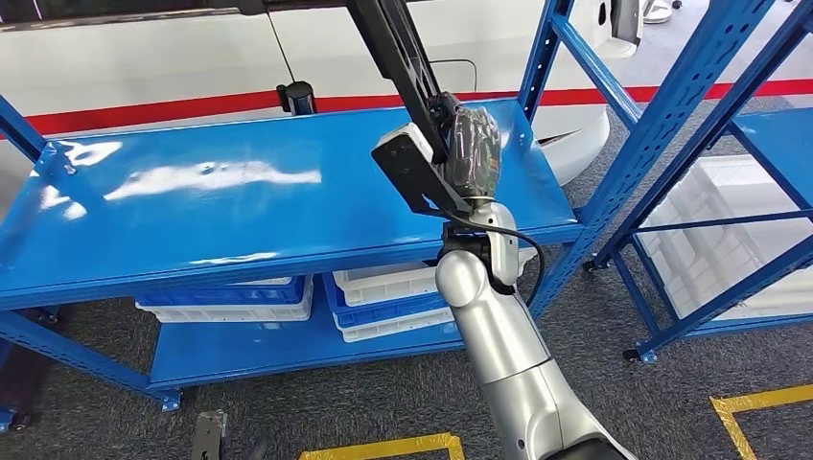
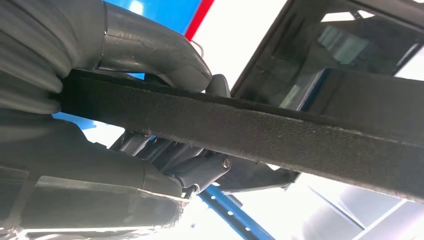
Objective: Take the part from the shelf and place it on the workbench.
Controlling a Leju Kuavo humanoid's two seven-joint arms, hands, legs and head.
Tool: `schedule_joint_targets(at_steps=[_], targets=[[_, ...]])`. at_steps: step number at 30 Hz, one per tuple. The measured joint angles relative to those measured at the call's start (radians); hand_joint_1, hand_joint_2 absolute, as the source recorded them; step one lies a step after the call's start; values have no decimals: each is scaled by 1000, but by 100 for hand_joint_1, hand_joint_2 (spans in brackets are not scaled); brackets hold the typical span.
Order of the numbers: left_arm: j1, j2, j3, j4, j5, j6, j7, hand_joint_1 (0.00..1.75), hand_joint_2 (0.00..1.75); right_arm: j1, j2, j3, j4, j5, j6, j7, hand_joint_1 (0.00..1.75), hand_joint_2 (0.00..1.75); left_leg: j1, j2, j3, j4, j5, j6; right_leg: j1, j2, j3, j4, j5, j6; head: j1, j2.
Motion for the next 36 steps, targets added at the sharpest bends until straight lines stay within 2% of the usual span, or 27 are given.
schedule_joint_targets(at_steps=[1,2,3,5,7,8,10,11,13,15,16,17,18,20,21,22,23,25,27,28,30,31,32,33,34,35,36], targets=[[-3,0,-3,0,0,-3,1,0,175,2,0,-4,-1,1,2,0,175,175,0,2,-11,1,8,0,-1,0,-10,50,-16,5,0,0],[-5,1,-6,0,0,-5,2,0,175,4,0,-6,-2,3,4,1,175,175,0,3,-22,2,16,-2,-2,0,-5,71,-14,14,0,0],[-6,1,-9,0,1,-9,3,0,175,5,0,-8,-3,5,6,2,175,175,0,5,-33,4,23,-4,-4,0,19,54,3,24,0,0],[-10,0,-12,0,5,-18,3,0,175,6,1,-8,-5,7,9,2,175,175,0,6,-52,12,33,-11,-7,-1,107,-68,43,39,0,0],[-12,0,-12,-2,12,-24,3,0,175,6,1,-9,-9,3,8,-1,175,175,-3,6,-68,20,45,-22,-4,0,182,-190,48,33,-1,0],[-12,1,-12,-3,16,-27,3,0,175,6,1,-10,-11,0,8,-3,175,175,-4,6,-73,21,52,-28,-1,0,196,-218,44,26,-1,0],[-11,1,-11,-3,23,-32,2,0,175,7,1,-11,-12,-6,8,-8,175,175,-2,5,-82,21,64,-40,-2,0,190,-228,50,10,-2,0],[-10,2,-11,-3,26,-35,2,0,175,8,2,-12,-12,-8,8,-9,175,175,0,4,-88,26,56,-46,-5,-1,184,-229,58,0,-2,0],[-8,2,-11,-3,34,-39,0,0,175,7,2,-12,-12,-16,8,-12,175,175,3,0,-106,80,-14,-55,-11,-4,167,-231,76,-22,-6,0],[-7,2,-11,-3,40,-45,-2,0,175,7,2,-10,-10,-27,9,-16,175,175,5,-2,-132,196,-110,-61,-7,-6,145,-230,95,-33,-9,0],[-7,2,-11,-3,44,-48,-4,0,175,7,2,-8,-8,-34,9,-19,175,175,6,-2,-140,252,-133,-63,-5,-7,133,-229,104,-34,-9,0],[-7,2,-10,-3,46,-50,-5,0,175,7,2,-6,-6,-40,8,-21,175,175,6,-2,-139,287,-132,-64,-3,-7,120,-227,113,-33,-9,0],[-7,2,-10,-3,48,-52,-6,0,175,7,2,-4,-4,-43,8,-24,175,175,7,-2,-129,297,-114,-64,-3,-7,109,-225,121,-32,-9,0],[-8,2,-10,-3,50,-53,-7,0,175,7,2,-2,-1,-47,8,-26,175,175,8,-2,-58,219,-54,-61,-3,-6,87,-218,133,-26,-10,0],[-8,2,-10,-3,50,-53,-8,0,175,7,2,-2,0,-48,7,-26,175,175,9,-3,-22,166,-41,-60,-3,-6,80,-214,137,-23,-10,0],[-9,2,-10,-3,51,-54,-9,0,175,6,2,-2,0,-51,7,-27,175,175,7,-5,19,104,-41,-59,-2,-6,73,-210,142,-19,-10,0],[-9,2,-10,-3,52,-55,-10,0,175,5,2,0,0,-55,6,-27,175,175,5,-7,43,64,-54,-56,0,-7,69,-209,146,-13,-9,0],[-9,1,-9,-3,58,-58,-13,0,175,-2,2,9,1,-76,2,-27,175,175,-2,-11,63,19,-71,-48,1,-8,62,-210,162,2,-9,0],[-7,1,-7,-3,68,-63,-17,0,175,-13,2,27,5,-106,-5,-22,175,175,-4,-8,53,12,-59,-31,1,-7,56,-211,173,15,-8,0],[-7,1,-5,-4,73,-67,-20,0,175,-21,1,39,9,-126,-9,-16,175,175,-3,-5,44,9,-47,-19,1,-6,46,-196,155,15,-7,0],[-6,3,3,-4,80,-65,-30,0,175,-41,0,68,16,-169,-19,-3,175,175,-1,0,19,6,-22,-2,0,-6,15,-112,73,3,-3,0],[-5,4,7,-4,82,-58,-35,0,175,-53,0,86,20,-193,-24,4,175,175,-3,2,2,7,-8,3,0,-5,-4,-42,24,-2,-2,0],[-3,5,10,-4,82,-47,-41,0,175,-61,0,104,23,-214,-29,10,175,175,-4,3,-13,8,4,4,0,-5,-16,26,-6,-1,-1,0],[-1,7,12,-4,81,-37,-46,0,175,-69,0,122,26,-236,-33,16,175,175,-4,4,-28,8,15,3,-1,-5,-19,76,-16,6,-1,0],[1,8,14,-4,82,-32,-51,0,175,-76,0,140,30,-257,-37,21,175,175,-4,5,-43,9,27,2,0,-5,-7,97,-6,16,0,0],[2,9,17,-4,86,-30,-54,0,175,-84,0,157,34,-276,-41,25,175,175,-5,5,-56,10,37,0,0,-5,22,79,17,25,0,0],[4,9,22,-4,91,-31,-56,0,175,-93,1,172,37,-295,-44,27,175,175,-5,5,-68,11,47,-3,0,-5,66,29,40,31,0,0]])
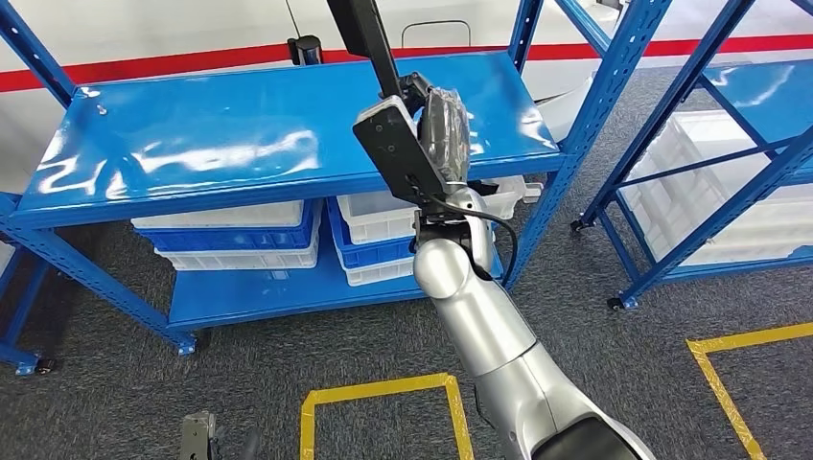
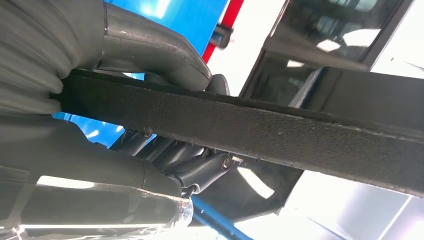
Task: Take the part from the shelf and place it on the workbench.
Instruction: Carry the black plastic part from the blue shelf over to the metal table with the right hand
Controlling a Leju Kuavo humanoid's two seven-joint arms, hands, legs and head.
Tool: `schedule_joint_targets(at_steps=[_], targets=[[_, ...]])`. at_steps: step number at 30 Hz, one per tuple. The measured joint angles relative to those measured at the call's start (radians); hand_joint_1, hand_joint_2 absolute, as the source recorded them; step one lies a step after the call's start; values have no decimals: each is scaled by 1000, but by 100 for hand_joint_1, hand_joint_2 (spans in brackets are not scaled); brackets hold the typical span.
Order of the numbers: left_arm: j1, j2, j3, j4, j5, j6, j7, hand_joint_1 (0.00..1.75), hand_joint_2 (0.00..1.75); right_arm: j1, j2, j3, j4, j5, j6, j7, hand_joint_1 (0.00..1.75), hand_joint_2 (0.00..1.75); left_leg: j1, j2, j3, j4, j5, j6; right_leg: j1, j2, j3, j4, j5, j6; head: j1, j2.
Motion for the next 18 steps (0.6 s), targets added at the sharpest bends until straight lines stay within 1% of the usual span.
schedule_joint_targets(at_steps=[1,2,3,4,5,6,7,8,9,10,11,12,13,14,15,16,17,18], targets=[[2,0,5,0,5,-1,-1,0,175,-10,0,13,3,-15,-2,0,175,175,-1,-1,-10,1,9,-4,2,0,57,-75,11,-2,0,0],[4,0,9,0,9,-3,-2,0,175,-20,1,25,5,-26,-3,0,175,175,-3,-1,-18,2,18,-9,4,0,115,-161,7,-8,0,0],[6,0,13,0,11,-3,-4,0,175,-29,1,35,6,-34,-4,0,175,175,-3,-1,-23,1,30,-14,6,0,157,-229,-4,-16,-1,0],[8,0,16,0,12,-3,-5,0,175,-36,1,43,7,-39,-6,-1,175,175,-3,-1,-28,-3,42,-20,9,1,181,-275,-13,-23,-1,0],[11,0,19,0,13,-4,-6,0,175,-41,1,49,9,-42,-7,-2,175,175,-2,-2,-33,-8,55,-26,11,2,183,-298,-14,-28,-2,0],[14,1,21,0,14,-4,-7,0,175,-44,1,53,11,-45,-9,-2,175,175,1,-3,-39,-11,60,-32,7,1,175,-300,-5,-34,-2,0],[18,2,24,0,14,-4,-7,0,175,-45,1,56,14,-49,-11,-3,175,175,2,-5,-45,-5,46,-38,3,0,166,-302,7,-42,-2,0],[22,3,26,0,14,-4,-7,0,175,-45,1,58,18,-52,-13,-4,175,175,4,-8,-54,18,10,-43,-1,-1,155,-303,19,-51,-4,0],[25,3,28,0,14,-4,-7,0,175,-46,1,60,21,-55,-14,-5,175,175,6,-10,-64,58,-44,-47,-5,-2,145,-302,31,-59,-5,0],[27,4,29,0,13,-4,-6,0,175,-46,1,62,24,-56,-16,-6,175,175,6,-11,-74,116,-100,-51,-3,-3,130,-301,42,-64,-7,0],[27,4,30,0,12,-4,-6,0,175,-47,1,64,27,-57,-17,-7,175,175,7,-11,-83,182,-141,-55,-2,-3,115,-297,53,-66,-8,0],[27,5,31,0,10,-4,-6,0,175,-48,1,64,30,-57,-18,-7,175,175,9,-11,-88,239,-154,-59,-2,-4,98,-292,63,-65,-8,0],[27,6,33,0,9,-4,-6,0,175,-49,1,65,33,-56,-18,-7,175,175,11,-11,-83,275,-141,-62,-2,-4,80,-284,72,-63,-8,0],[27,7,34,0,8,-4,-6,0,175,-49,1,66,36,-56,-18,-7,175,175,14,-11,-65,280,-110,-64,-3,-4,61,-275,79,-60,-8,0],[27,8,35,0,7,-4,-6,0,175,-49,1,65,39,-56,-18,-7,175,175,17,-11,-30,250,-78,-66,-4,-4,43,-263,84,-57,-9,0],[26,9,36,0,6,-4,-6,0,175,-49,1,65,40,-56,-18,-7,175,175,20,-12,13,198,-69,-70,-5,-4,26,-252,90,-52,-9,0],[26,9,37,0,6,-5,-6,0,175,-49,1,65,41,-54,-18,-7,175,175,20,-14,59,132,-77,-70,-4,-3,13,-242,94,-47,-9,0],[25,9,37,0,6,-5,-6,0,175,-49,1,64,41,-51,-17,-7,175,175,18,-16,94,76,-97,-68,-3,-3,3,-235,101,-39,-8,0]])
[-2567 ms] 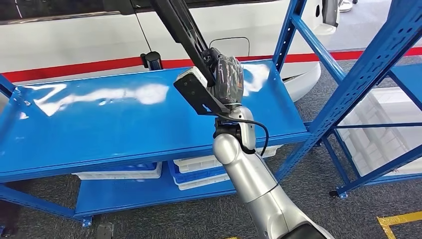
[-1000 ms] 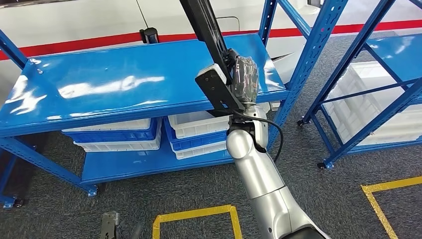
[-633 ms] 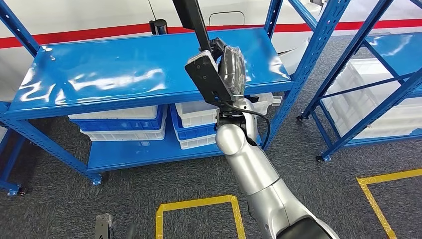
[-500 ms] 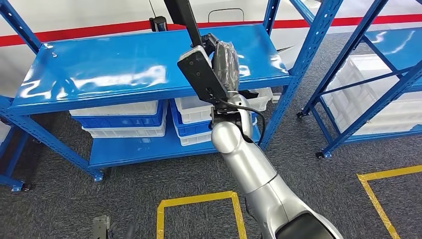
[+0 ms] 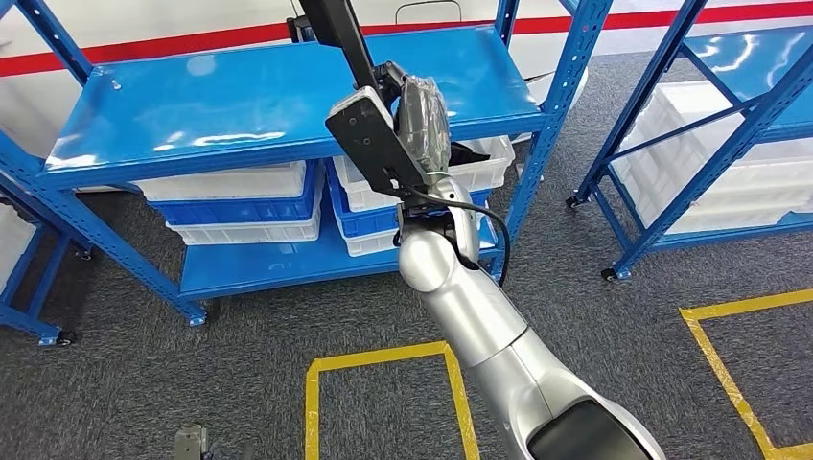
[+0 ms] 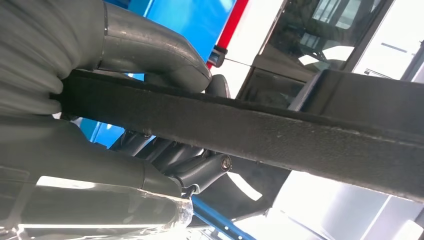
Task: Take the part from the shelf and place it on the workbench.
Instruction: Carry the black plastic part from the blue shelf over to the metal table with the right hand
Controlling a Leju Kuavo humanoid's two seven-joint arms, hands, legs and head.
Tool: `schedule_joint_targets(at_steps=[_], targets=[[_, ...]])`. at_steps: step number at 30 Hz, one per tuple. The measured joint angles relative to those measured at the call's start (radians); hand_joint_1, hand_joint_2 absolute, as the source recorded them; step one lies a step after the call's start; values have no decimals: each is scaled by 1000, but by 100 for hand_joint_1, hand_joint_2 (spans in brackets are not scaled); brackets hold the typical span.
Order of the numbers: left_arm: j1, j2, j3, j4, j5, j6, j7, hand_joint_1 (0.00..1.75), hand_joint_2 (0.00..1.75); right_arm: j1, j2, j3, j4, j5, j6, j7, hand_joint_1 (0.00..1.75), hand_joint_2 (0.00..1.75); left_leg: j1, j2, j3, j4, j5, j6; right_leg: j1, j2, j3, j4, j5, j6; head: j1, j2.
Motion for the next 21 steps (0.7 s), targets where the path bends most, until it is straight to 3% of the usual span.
schedule_joint_targets(at_steps=[2,4,5,6,8,9,10,11,13,15,16,17,19,20,21], targets=[[-1,0,1,0,0,0,0,0,175,-1,0,-1,0,10,4,0,175,175,-9,-3,24,-53,-24,14,3,0,-10,3,17,16,1,0],[0,-1,3,0,4,1,0,0,175,-1,-2,-2,1,20,12,0,175,175,-10,1,7,-58,-6,39,3,2,-26,7,18,29,0,0],[0,-2,4,0,6,1,-1,0,175,-1,-3,-4,1,24,16,1,175,175,-10,5,-4,-61,6,53,2,4,-37,21,0,29,2,0],[0,-1,5,0,8,1,-1,0,175,-1,-3,-6,1,27,19,1,175,175,-9,8,-18,-63,21,64,2,5,-52,57,-38,25,5,0],[1,0,7,0,9,1,-3,0,175,0,-3,-11,1,30,22,2,175,175,-14,10,-49,-62,47,75,1,5,-81,179,-126,14,10,0],[1,1,7,0,10,1,-3,0,175,1,-3,-13,1,31,22,2,175,175,-16,10,-66,-62,61,77,1,5,-89,242,-153,15,10,0],[1,1,8,0,10,1,-3,0,175,1,-3,-15,2,31,23,2,175,175,-18,11,-82,-61,74,78,2,5,-85,281,-157,21,11,0],[1,2,8,0,10,1,-3,0,175,1,-3,-16,2,31,23,3,175,175,-20,11,-98,-61,87,77,3,5,-67,287,-144,29,12,0],[1,1,8,0,11,1,-4,0,175,0,-2,-18,2,31,24,3,175,175,-24,11,-126,-61,113,75,7,5,18,202,-110,32,12,0],[2,0,8,0,14,1,-4,0,175,-2,0,-20,1,33,25,3,175,175,-28,9,-146,-62,137,68,16,4,133,48,-113,16,11,0],[2,0,9,0,16,1,-5,0,175,-3,0,-21,0,34,27,2,175,175,-27,9,-152,-66,152,64,21,4,168,-10,-122,8,10,0],[3,0,10,0,17,1,-6,0,175,-4,0,-25,-1,36,29,-1,175,175,-27,10,-156,-73,167,57,25,4,183,-46,-124,3,9,0],[8,1,15,0,18,-1,-9,0,175,-1,-1,-39,0,47,36,-9,175,175,-25,7,-165,-89,186,45,20,3,168,-67,-101,-5,9,0],[11,2,19,0,19,-3,-10,0,175,3,-1,-48,0,56,41,-14,175,175,-24,5,-172,-81,164,39,14,2,158,-71,-84,-13,9,0],[14,2,22,0,19,-4,-11,0,175,7,-1,-58,0,68,48,-20,175,175,-22,3,-182,-53,121,33,8,0,148,-74,-67,-21,6,0]])
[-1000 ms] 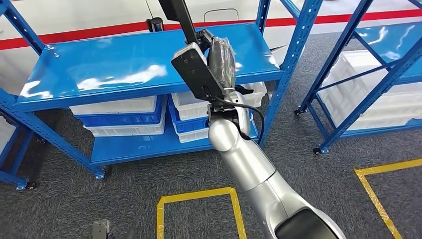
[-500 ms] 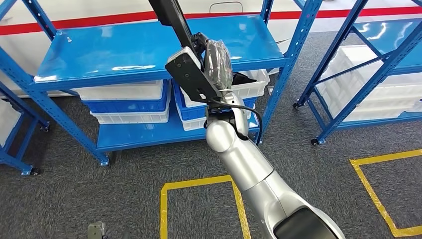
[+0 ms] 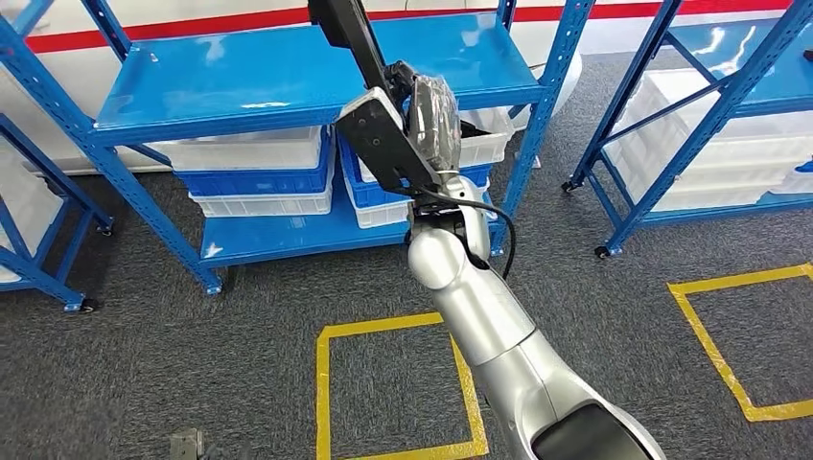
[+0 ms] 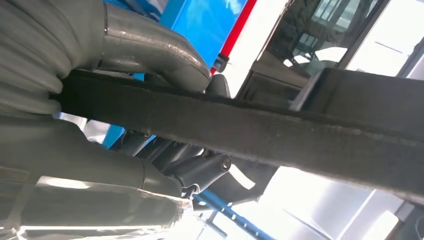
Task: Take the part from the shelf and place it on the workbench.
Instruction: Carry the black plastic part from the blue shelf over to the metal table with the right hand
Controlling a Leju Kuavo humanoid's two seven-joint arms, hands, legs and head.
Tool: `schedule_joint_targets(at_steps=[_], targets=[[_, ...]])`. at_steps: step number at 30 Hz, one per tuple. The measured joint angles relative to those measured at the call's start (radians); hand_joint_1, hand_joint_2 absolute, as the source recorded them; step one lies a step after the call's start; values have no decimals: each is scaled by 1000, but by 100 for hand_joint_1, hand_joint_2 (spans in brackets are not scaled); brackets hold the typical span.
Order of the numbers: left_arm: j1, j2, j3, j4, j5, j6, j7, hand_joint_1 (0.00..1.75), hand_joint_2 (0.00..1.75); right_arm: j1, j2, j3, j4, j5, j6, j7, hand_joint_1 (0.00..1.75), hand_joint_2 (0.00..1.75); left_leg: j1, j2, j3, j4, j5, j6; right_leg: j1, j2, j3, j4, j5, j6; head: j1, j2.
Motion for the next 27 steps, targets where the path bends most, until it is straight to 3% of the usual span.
schedule_joint_targets(at_steps=[2,3,4,5,7,9,11,13,14,15,17,18,19,20,21,22,24,25,27], targets=[[3,1,3,0,-2,-6,-1,0,175,10,0,-25,0,39,24,-9,175,175,7,0,-21,114,-112,-12,-2,-2,-29,3,28,-9,-4,0],[3,1,3,0,-4,-9,-1,0,175,18,0,-41,0,64,42,-14,175,175,11,0,-27,178,-144,-18,-2,-3,-45,5,40,-9,-5,0],[2,2,3,0,-7,-12,0,0,175,29,0,-64,-3,95,68,-20,175,175,14,0,-26,229,-146,-24,-3,-4,-64,10,52,-6,-4,0],[2,3,3,0,-10,-14,0,0,175,41,0,-91,-8,124,94,-27,175,175,19,0,-15,256,-128,-30,-5,-5,-83,16,63,-2,-5,0],[0,5,3,0,-16,-15,1,0,175,69,0,-153,-26,166,142,-42,175,175,30,0,56,208,-76,-43,-12,-7,-125,35,81,11,-5,0],[-3,4,3,-1,-19,-16,2,0,175,87,0,-202,-49,182,164,-50,175,175,34,-5,158,73,-100,-50,-12,-7,-160,55,95,27,-7,0],[-5,4,3,-2,-22,-18,3,0,175,96,0,-235,-68,189,170,-50,175,175,26,-11,202,-6,-134,-39,-9,-8,-175,60,113,44,-6,0],[-6,4,3,-2,-28,-20,7,0,175,111,-3,-267,-89,199,178,-47,175,175,20,-9,191,-14,-120,-15,-10,-7,-182,54,125,59,-4,0],[-7,3,3,-2,-34,-22,10,0,175,123,-7,-286,-105,204,186,-46,175,175,19,-6,184,-17,-110,-2,-12,-5,-192,63,112,62,-4,0],[-9,3,3,-2,-40,-25,14,0,175,139,-13,-309,-127,208,196,-46,175,175,19,-4,175,-22,-99,13,-13,-3,-205,91,83,60,-2,0],[-15,0,0,-2,-54,-32,21,0,175,173,-31,-359,-174,210,215,-51,175,175,17,-3,152,-23,-79,33,-15,0,-244,209,-2,53,2,0],[-18,-2,-2,-2,-64,-33,26,0,175,192,-43,-386,-198,206,220,-57,175,175,15,-3,140,-23,-69,37,-15,1,-260,280,-35,54,4,0],[-20,-4,-7,-2,-76,-34,30,0,175,213,-56,-412,-222,197,223,-64,175,175,12,-4,128,-22,-60,39,-14,2,-266,333,-50,59,4,0],[-25,-7,-14,-2,-88,-33,35,0,175,237,-70,-440,-246,185,223,-74,175,175,10,-4,116,-22,-52,40,-13,2,-256,354,-47,66,5,0],[-29,-11,-21,-2,-98,-31,39,0,175,259,-83,-466,-269,171,223,-85,175,175,7,-4,107,-21,-45,40,-11,3,-226,334,-30,73,6,0],[-35,-15,-29,-2,-106,-29,43,0,175,280,-95,-490,-290,158,223,-96,175,175,4,-5,100,-21,-39,40,-9,3,-181,278,-9,75,6,0],[-46,-22,-42,-2,-113,-26,47,0,175,308,-111,-526,-322,144,223,-112,175,175,0,-2,89,-20,-27,34,-1,4,-79,125,6,63,6,0],[-50,-24,-46,-2,-114,-26,48,0,175,316,-116,-537,-334,141,223,-115,175,175,-2,2,84,-21,-19,29,3,5,-46,68,3,54,6,0],[-56,-28,-50,-3,-115,-27,50,0,175,329,-125,-551,-351,140,223,-119,175,175,-2,8,77,-27,-1,18,9,7,-28,20,1,43,5,0]])
